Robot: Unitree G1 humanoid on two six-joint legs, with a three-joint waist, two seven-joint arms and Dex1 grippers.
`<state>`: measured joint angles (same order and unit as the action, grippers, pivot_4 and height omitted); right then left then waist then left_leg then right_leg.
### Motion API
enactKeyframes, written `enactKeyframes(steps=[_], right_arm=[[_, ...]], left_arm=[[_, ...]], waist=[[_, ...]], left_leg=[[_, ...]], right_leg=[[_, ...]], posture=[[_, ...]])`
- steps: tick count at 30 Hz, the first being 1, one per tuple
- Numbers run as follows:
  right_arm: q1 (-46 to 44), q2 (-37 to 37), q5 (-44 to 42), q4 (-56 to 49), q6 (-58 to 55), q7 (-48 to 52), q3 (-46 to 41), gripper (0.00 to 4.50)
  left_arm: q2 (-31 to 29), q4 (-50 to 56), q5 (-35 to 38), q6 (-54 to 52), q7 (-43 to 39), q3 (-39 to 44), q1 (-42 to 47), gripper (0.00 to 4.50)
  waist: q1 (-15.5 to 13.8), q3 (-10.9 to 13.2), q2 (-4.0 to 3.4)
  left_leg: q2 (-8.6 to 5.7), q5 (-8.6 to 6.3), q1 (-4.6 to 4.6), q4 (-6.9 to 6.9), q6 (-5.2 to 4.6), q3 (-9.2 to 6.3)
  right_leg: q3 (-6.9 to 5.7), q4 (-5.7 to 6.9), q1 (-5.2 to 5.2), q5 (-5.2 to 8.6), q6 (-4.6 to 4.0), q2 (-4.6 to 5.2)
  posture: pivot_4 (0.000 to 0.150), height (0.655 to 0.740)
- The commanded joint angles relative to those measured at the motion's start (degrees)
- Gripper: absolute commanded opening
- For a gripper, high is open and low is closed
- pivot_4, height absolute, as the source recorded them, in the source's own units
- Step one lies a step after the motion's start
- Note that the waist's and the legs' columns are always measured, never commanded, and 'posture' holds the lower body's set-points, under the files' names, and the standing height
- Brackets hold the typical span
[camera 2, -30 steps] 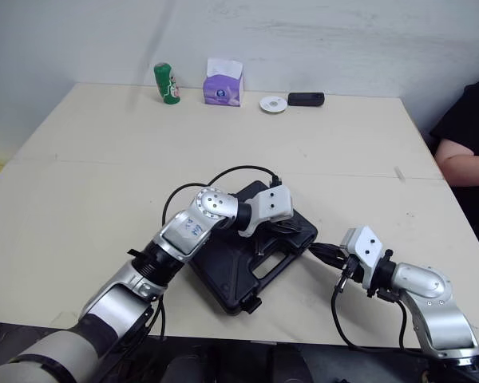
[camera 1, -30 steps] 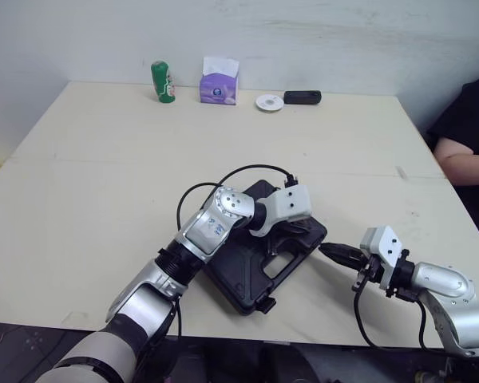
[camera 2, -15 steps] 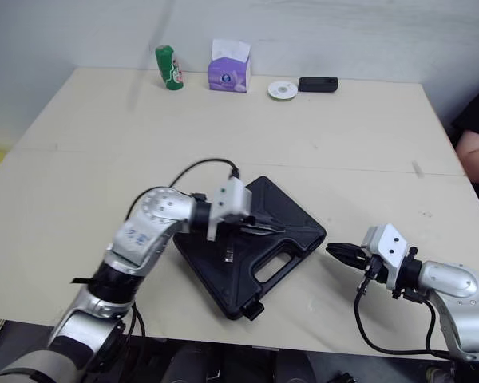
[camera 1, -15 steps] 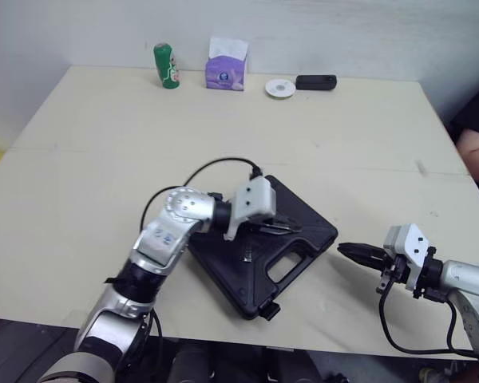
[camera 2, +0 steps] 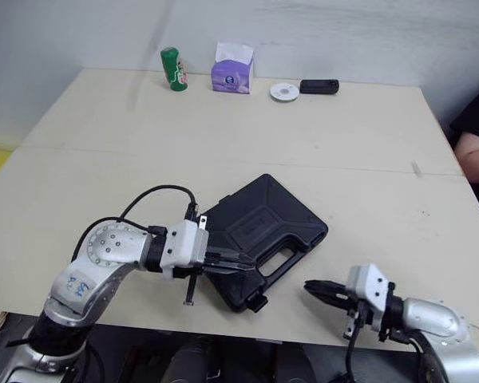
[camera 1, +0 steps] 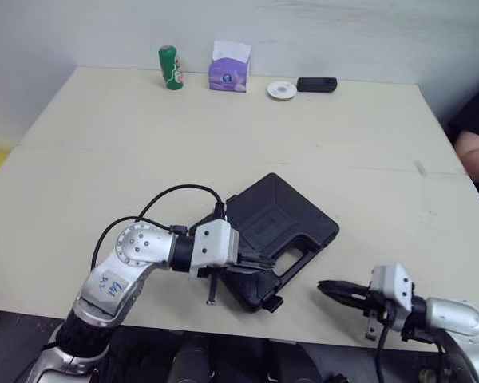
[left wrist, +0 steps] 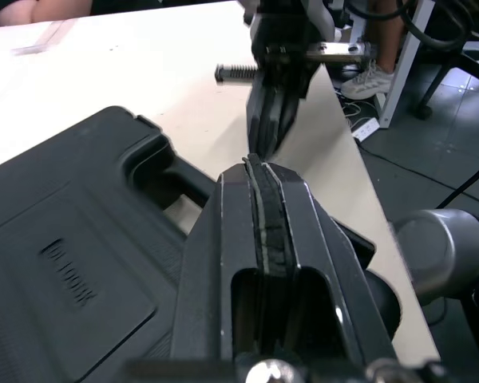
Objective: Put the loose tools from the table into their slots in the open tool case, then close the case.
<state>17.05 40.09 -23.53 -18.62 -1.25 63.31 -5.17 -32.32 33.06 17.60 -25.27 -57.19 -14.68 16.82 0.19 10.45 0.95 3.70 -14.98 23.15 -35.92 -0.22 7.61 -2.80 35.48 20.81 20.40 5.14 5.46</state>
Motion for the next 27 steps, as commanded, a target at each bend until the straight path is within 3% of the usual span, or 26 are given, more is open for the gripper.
enactKeyframes(steps=[1, 9, 17, 23, 25, 27], right_arm=[[0.7, 0.6, -1.7, -2.5, -1.0, 0.2, -0.6, 0.0], [1.6, 2.1, -1.8, -6.2, -3.4, 1.9, 2.7, 0.0], [-0.8, 2.1, -1.6, -8.6, -7.0, 0.6, 5.9, 0.0], [-2.5, 1.5, -0.5, -9.1, -7.9, -0.2, 9.5, 0.0], [-2.9, 1.2, -0.2, -9.4, -8.1, -0.7, 10.7, 0.0], [-3.4, 0.7, -0.2, -9.7, -8.4, -1.5, 11.8, 0.0]], left_arm=[[-1.2, 3.2, -1.8, -0.5, 2.2, -1.7, -1.8, 0.04], [-6.3, 3.1, -6.0, -3.2, 4.6, -3.8, -4.1, 0.04], [-9.7, -0.2, -12.3, -4.9, 3.6, -13.5, -4.8, 0.04], [-9.4, -2.1, -12.5, -6.7, 7.9, -12.4, -7.7, 0.04], [-9.6, -2.5, -12.3, -6.3, 8.6, -11.9, -8.1, 0.04], [-9.9, -2.9, -12.0, -5.8, 8.9, -11.2, -8.5, 0.04]], waist=[[-0.1, 0.0, 0.0], [-0.1, 0.0, -0.03], [-0.1, -0.3, -0.25], [-0.1, -0.6, -0.26], [-0.1, -0.6, -0.24], [-0.1, -0.6, -0.25]], left_leg=[[0.02, 0.02, 0.01, 0.0, 0.06, -0.05], [0.04, -0.08, -0.02, -0.02, -0.11, -0.2], [0.04, -0.1, -0.1, -0.01, -0.12, -0.24], [0.04, -0.17, -0.39, 0.01, -0.18, -0.25], [0.05, -0.18, -0.64, 0.09, -0.18, -0.24], [0.04, -0.3, -0.98, 0.25, 0.03, -0.24]], right_leg=[[-0.03, 0.02, 0.01, 0.03, -0.05, -0.02], [-0.14, 0.06, -0.06, 0.06, -0.11, -0.02], [-0.16, 0.03, -0.16, 0.13, -0.24, 0.01], [-0.16, 0.0, -0.43, 0.16, -0.29, 0.01], [-0.14, -0.03, -0.65, 0.23, -0.41, 0.02], [-0.13, -0.15, -0.97, 0.65, -1.2, 0.04]], posture=[[0.15, 0.74], [0.15, 0.74], [0.15, 0.74], [0.15, 0.74], [0.15, 0.74], [0.15, 0.74]])
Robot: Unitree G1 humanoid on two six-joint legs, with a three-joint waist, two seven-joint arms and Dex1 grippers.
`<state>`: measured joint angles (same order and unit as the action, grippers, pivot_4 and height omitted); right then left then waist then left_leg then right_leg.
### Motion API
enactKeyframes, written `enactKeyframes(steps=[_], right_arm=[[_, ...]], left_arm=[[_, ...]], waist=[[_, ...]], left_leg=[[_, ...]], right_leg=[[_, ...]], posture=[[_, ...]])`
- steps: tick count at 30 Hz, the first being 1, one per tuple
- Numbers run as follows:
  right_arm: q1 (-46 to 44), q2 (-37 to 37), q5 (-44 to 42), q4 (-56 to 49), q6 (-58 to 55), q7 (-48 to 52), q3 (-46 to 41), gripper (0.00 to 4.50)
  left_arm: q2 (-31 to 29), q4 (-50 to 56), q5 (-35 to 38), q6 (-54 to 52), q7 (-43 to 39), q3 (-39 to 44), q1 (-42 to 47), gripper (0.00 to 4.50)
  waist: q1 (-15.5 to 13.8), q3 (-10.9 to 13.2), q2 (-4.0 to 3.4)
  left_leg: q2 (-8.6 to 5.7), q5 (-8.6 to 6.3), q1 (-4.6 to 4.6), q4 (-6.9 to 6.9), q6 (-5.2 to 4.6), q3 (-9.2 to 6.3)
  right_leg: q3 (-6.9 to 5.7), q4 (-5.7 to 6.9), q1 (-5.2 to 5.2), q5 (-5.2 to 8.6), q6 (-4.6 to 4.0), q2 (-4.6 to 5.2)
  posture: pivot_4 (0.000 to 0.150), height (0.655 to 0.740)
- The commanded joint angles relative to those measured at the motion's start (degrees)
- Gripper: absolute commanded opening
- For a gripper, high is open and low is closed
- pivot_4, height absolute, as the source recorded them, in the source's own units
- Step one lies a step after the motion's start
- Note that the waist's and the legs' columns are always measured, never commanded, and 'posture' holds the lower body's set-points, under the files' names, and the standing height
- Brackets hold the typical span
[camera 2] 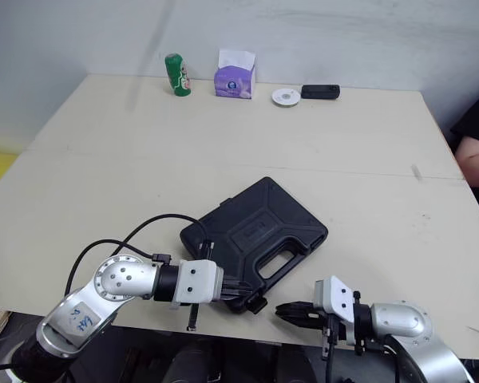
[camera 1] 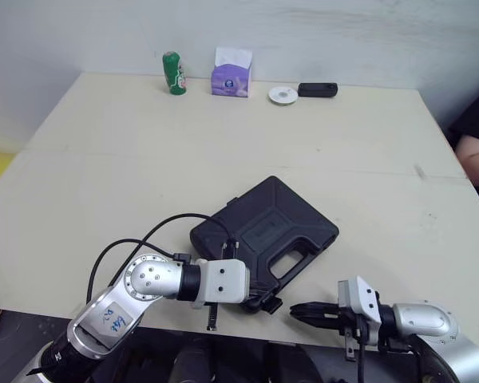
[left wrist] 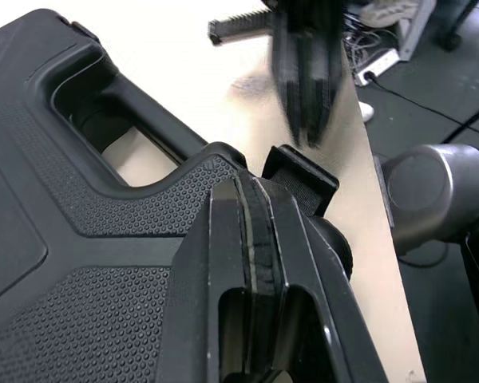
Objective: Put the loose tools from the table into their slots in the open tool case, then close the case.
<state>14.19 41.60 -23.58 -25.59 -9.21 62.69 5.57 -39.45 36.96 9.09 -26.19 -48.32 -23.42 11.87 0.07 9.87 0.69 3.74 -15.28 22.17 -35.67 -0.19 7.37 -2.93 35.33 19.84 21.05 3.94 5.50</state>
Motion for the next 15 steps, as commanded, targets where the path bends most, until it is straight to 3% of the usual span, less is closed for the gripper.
enactKeyframes(steps=[1, 15], right_arm=[[-0.7, -1.0, 0.0, -2.9, -0.5, -1.2, 1.5, 0.0], [-5.2, -5.0, 1.1, -2.4, 0.9, -2.1, 6.8, 0.0]], left_arm=[[-3.0, -6.9, -3.4, -4.8, 0.2, -2.1, -3.7, 0.04], [-4.6, -9.3, -0.7, -0.8, -1.5, 3.3, -6.1, 0.04]], waist=[[0.0, -0.1, 0.01], [0.2, -0.5, 0.14]], left_leg=[[0.0, -0.03, -0.1, 0.04, 0.05, 0.0], [0.01, 0.11, -0.4, 0.49, 0.24, 0.01]], right_leg=[[0.0, -0.02, -0.12, 0.01, -0.01, 0.0], [0.01, -0.02, -0.16, 0.08, -0.14, -0.01]], posture=[[0.15, 0.74], [0.15, 0.74]])
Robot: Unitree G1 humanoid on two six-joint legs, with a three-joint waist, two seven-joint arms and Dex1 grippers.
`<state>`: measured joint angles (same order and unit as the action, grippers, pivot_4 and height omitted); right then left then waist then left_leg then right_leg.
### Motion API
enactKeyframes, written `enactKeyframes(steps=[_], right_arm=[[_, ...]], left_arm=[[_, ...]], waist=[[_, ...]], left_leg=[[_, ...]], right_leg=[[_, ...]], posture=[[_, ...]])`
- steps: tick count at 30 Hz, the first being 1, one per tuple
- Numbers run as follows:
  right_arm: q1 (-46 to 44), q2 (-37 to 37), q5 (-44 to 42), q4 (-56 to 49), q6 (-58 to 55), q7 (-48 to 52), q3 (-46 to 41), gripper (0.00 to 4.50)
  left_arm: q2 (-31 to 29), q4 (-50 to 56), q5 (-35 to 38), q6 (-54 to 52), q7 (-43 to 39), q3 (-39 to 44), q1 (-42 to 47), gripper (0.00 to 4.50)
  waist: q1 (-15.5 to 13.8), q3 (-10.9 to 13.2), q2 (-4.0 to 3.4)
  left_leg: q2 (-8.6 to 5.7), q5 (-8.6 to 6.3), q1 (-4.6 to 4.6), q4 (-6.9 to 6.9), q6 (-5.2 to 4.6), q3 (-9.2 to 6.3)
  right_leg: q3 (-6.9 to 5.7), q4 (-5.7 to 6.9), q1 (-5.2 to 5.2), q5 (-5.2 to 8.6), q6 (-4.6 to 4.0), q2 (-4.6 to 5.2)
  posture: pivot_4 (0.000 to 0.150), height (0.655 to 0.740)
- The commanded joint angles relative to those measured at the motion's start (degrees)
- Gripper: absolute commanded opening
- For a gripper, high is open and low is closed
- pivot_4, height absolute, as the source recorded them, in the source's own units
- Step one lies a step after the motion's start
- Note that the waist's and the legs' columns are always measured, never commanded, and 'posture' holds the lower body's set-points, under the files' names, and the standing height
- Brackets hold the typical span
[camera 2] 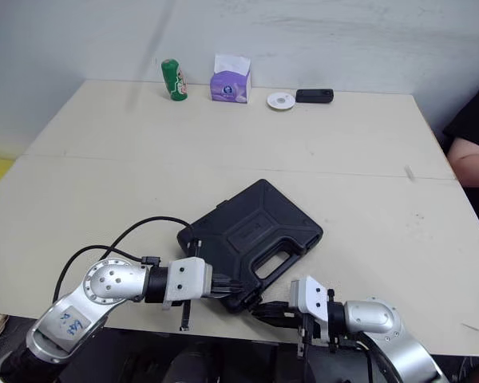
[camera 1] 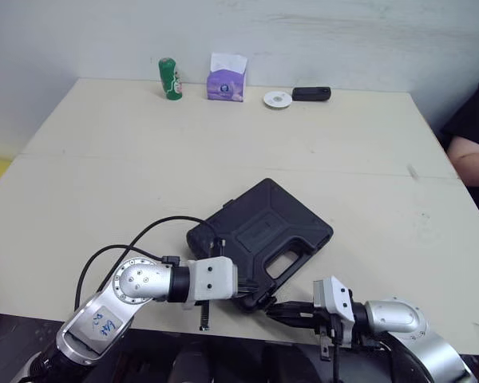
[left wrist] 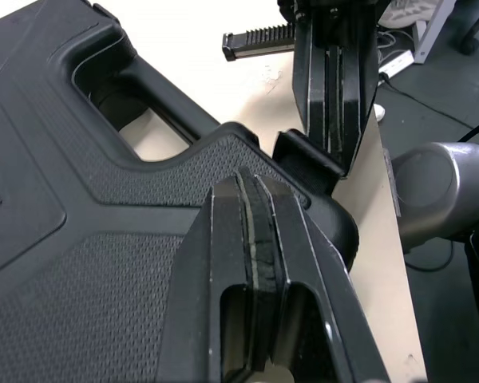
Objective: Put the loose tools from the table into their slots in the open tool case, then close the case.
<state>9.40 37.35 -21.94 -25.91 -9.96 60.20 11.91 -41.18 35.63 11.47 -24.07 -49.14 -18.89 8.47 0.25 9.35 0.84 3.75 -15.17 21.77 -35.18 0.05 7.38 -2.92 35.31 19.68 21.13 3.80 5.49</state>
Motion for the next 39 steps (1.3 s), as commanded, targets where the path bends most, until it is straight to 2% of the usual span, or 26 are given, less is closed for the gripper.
enactKeyframes(steps=[1, 22, 39], right_arm=[[-0.5, -0.8, -0.6, -2.0, 1.9, 0.4, 0.7, 0.0], [-4.8, -2.8, 0.8, 2.5, 4.2, 0.6, 1.6, 0.0], [-11.4, -1.3, -1.2, 6.3, 0.5, 2.1, -1.1, 0.0]], left_arm=[[-2.9, -8.1, -3.1, -2.8, -0.7, -1.2, -2.6, 0.04], [-3.2, -10.1, -4.6, -4.2, -0.8, -2.7, -2.1, 0.04], [-3.6, -10.3, -4.3, -4.8, -0.7, -3.8, -2.7, 0.04]], waist=[[0.0, 0.0, 0.0], [0.1, -0.1, -0.08], [0.4, -0.2, -0.13]], left_leg=[[0.0, 0.0, -0.05, 0.03, 0.01, 0.01], [0.02, -0.02, -0.26, 0.2, 0.05, 0.02], [0.0, -0.01, -0.37, 0.56, 0.08, 0.0]], right_leg=[[0.01, 0.0, -0.03, 0.01, -0.02, 0.0], [0.14, -0.03, -0.1, 0.05, -0.1, 0.01], [0.2, -0.33, -0.08, 0.03, -0.15, 0.01]], posture=[[0.15, 0.74], [0.15, 0.74], [0.15, 0.74]])
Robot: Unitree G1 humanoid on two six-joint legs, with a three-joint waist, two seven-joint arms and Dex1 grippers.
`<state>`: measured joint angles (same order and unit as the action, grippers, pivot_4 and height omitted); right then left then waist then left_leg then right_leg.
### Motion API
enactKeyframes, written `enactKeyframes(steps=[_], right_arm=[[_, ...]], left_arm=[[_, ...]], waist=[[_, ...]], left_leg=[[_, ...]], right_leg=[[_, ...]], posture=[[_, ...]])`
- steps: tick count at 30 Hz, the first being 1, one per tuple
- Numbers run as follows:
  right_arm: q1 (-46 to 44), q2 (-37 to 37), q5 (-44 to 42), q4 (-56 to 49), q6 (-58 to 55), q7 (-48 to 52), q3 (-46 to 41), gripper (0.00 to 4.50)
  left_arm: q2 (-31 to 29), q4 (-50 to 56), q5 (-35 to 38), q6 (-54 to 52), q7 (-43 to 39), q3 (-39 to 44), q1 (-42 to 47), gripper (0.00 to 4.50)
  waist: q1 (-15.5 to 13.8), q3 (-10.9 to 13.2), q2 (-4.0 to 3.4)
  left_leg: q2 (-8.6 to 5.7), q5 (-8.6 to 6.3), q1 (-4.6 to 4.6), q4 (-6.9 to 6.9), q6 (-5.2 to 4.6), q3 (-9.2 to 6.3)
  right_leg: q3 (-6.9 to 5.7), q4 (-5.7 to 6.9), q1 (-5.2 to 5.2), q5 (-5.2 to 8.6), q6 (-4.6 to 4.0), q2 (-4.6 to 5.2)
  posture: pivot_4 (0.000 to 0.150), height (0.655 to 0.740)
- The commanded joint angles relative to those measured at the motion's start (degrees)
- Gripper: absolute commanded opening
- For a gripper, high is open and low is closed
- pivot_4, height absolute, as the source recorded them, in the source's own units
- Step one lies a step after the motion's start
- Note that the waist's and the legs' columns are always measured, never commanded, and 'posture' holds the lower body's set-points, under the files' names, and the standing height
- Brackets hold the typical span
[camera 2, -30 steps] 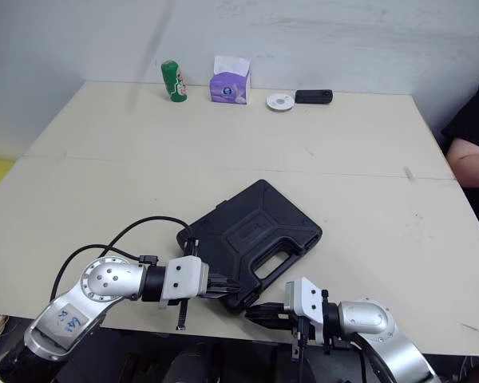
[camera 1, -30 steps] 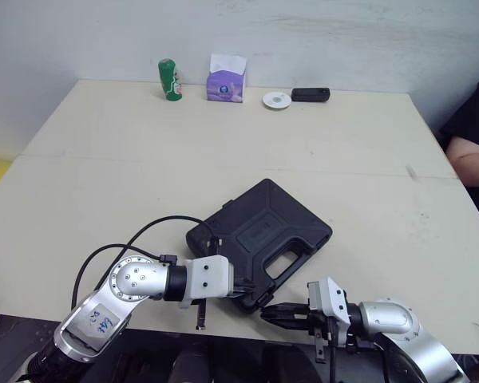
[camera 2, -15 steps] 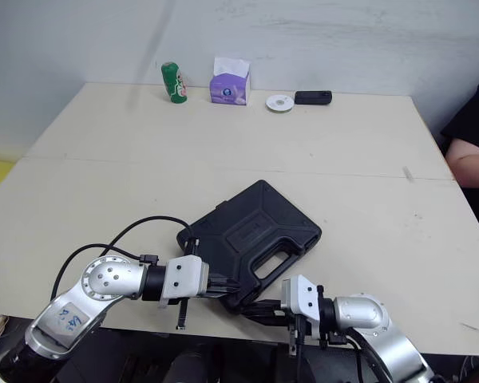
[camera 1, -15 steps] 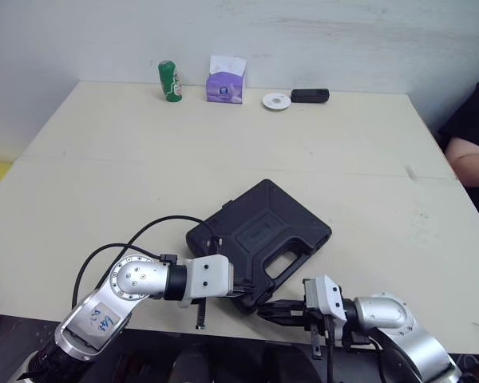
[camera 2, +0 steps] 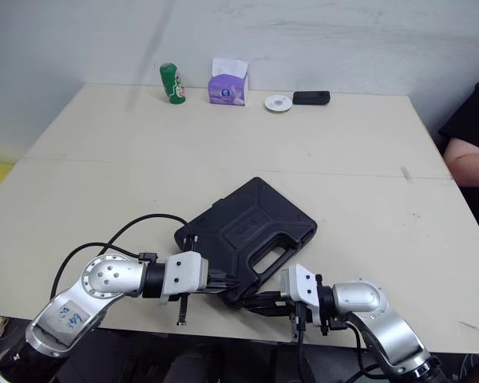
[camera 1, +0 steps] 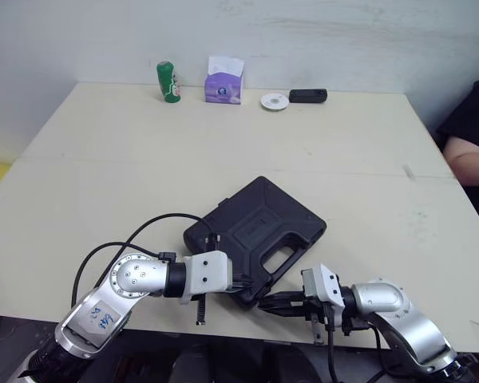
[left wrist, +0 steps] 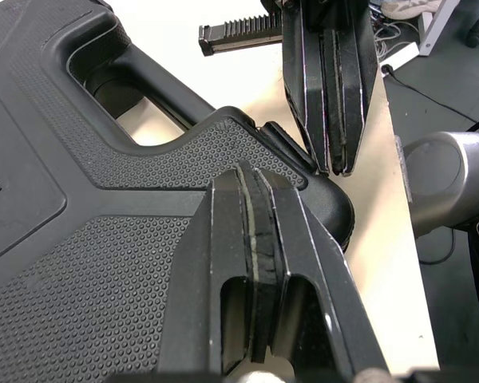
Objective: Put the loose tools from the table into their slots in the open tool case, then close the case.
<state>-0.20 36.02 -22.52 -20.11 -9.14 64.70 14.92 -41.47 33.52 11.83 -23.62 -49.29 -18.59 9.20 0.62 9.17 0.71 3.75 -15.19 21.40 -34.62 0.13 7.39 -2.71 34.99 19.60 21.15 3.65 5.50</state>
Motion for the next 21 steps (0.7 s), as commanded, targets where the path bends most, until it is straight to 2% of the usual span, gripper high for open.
enactKeyframes(steps=[1, 21], right_arm=[[-1.8, 0.1, -0.7, 0.5, -0.5, -2.4, -4.1, 0.0], [-1.7, -0.6, -0.8, -0.1, -2.0, -2.3, -4.4, 0.0]], left_arm=[[-3.3, -8.1, -4.7, -5.3, -0.6, -4.1, -3.4, 0.04], [-2.9, -9.2, -5.1, -5.6, -0.9, -5.2, -2.2, 0.04]], waist=[[0.1, 0.0, 0.0], [1.0, 0.0, -0.03]], left_leg=[[0.0, 0.0, 0.0, 0.01, 0.0, 0.0], [-0.03, 0.04, -0.07, 0.42, 0.07, 0.01]], right_leg=[[0.0, 0.0, 0.01, 0.0, 0.0, 0.0], [-0.03, -0.42, 0.03, -0.04, -0.05, -0.01]], posture=[[0.15, 0.74], [0.15, 0.74]])
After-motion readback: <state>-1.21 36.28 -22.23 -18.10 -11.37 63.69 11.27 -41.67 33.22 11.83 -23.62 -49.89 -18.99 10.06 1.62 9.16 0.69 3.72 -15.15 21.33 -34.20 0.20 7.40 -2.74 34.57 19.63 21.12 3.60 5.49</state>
